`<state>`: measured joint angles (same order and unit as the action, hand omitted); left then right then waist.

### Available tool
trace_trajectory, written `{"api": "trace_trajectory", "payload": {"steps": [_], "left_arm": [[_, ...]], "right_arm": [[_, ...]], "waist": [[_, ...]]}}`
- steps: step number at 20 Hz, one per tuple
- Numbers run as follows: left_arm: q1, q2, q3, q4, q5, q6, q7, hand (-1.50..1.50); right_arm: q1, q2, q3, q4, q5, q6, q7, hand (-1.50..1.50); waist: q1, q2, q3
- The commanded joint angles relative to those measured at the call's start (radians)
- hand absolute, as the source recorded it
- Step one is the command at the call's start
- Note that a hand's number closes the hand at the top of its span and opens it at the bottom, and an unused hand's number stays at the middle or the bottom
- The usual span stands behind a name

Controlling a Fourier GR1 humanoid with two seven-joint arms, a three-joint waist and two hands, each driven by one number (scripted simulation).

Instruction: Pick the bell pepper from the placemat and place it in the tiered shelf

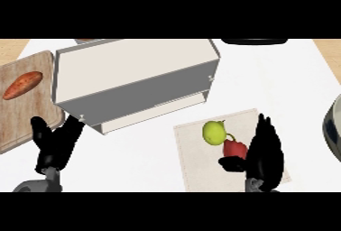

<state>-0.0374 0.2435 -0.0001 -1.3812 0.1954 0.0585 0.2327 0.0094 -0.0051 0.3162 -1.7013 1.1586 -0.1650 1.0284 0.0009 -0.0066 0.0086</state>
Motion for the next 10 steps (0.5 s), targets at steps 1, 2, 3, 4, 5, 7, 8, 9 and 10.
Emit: {"api": "trace_trajectory", "payload": {"steps": [1, 2, 3, 4, 5, 7, 8, 9, 10], "left_arm": [[0.031, -0.014, 0.002, 0.020, 0.013, -0.019, 0.027, 0.00], [0.035, -0.008, 0.001, 0.021, -0.001, -0.032, 0.018, 0.00], [-0.042, -0.012, 0.018, 0.100, -0.011, -0.016, 0.025, 0.00], [0.038, -0.020, 0.001, -0.038, 0.003, 0.006, 0.088, 0.00], [-0.013, -0.014, 0.007, -0.005, -0.010, -0.003, 0.095, 0.00], [0.020, -0.027, -0.001, 0.001, -0.015, -0.007, 0.059, 0.00], [0.007, -0.013, 0.005, 0.015, -0.016, -0.008, 0.047, 0.00], [0.015, -0.018, -0.001, 0.009, -0.017, -0.010, 0.040, 0.00], [-0.011, -0.023, 0.006, 0.035, -0.015, -0.010, 0.051, 0.00]], "right_arm": [[-0.079, -0.021, -0.129, 0.126, -0.067, -0.059, -0.061, -1.50], [0.009, 0.005, -0.040, 0.071, -0.012, -0.107, -0.056, -1.50], [-0.031, 0.005, -0.030, 0.058, -0.009, -0.053, 0.000, -1.50], [-0.077, 0.005, 0.045, 0.113, -0.007, -0.106, 0.087, -1.50], [-0.094, 0.005, -0.060, 0.126, -0.038, -0.071, -0.024, -1.50], [-0.031, 0.005, 0.032, 0.080, -0.051, 0.009, -0.014, 1.50], [-0.041, -0.011, 0.027, 0.128, -0.126, 0.134, -0.070, 1.50], [-0.029, -0.060, 0.048, 0.188, -0.092, 0.164, -0.097, 1.50], [-0.125, -0.029, 0.016, 0.188, -0.094, 0.166, -0.071, 1.50]], "waist": [[0.004, 0.008, -0.008], [0.000, 0.006, -0.008], [-0.003, 0.007, -0.009], [0.006, 0.006, -0.008], [0.001, 0.007, -0.008], [0.000, 0.006, -0.009], [0.005, 0.008, -0.009], [0.012, 0.010, -0.009], [0.006, 0.009, -0.009]]}}
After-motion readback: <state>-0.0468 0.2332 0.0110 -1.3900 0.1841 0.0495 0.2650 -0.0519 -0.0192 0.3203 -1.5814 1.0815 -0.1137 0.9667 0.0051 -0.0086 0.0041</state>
